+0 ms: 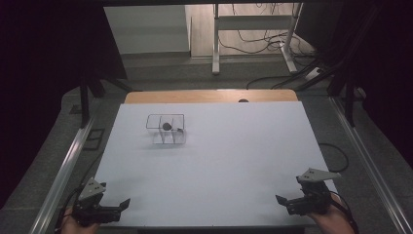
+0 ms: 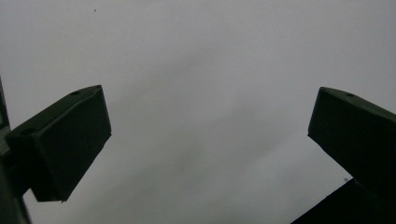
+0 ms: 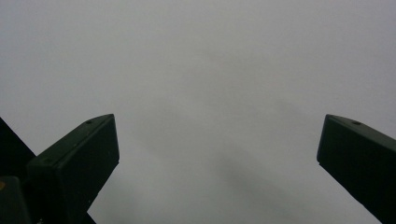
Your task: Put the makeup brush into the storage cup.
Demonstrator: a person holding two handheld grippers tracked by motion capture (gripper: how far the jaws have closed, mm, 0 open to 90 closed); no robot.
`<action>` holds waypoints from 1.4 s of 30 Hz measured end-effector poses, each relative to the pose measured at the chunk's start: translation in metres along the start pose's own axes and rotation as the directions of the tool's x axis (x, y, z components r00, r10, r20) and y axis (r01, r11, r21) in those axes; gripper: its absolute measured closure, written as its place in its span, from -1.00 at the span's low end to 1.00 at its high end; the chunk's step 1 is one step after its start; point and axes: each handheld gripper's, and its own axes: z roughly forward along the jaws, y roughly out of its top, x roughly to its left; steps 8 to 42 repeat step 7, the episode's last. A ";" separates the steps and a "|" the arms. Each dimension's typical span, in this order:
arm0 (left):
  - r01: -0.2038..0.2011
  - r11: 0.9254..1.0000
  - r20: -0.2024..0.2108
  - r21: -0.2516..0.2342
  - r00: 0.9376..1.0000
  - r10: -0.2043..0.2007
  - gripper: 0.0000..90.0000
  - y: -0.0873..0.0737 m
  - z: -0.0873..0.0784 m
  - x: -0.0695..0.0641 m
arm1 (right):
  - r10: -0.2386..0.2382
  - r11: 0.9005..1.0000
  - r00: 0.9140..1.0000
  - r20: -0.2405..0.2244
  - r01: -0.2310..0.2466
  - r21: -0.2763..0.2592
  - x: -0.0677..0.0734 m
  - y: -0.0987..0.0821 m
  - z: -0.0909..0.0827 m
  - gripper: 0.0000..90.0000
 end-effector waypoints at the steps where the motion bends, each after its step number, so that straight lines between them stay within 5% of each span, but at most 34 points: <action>1: 0.001 1.000 -0.001 0.002 1.000 -0.001 -1.00 0.000 0.000 0.000 | -0.001 1.000 1.000 0.001 0.001 0.000 0.000 0.000 0.000 -1.00; 42: 0.003 1.000 0.004 0.001 1.000 -0.003 -1.00 0.001 0.001 0.000 | -0.005 1.000 1.000 0.005 0.005 0.006 -0.001 -0.001 0.001 -1.00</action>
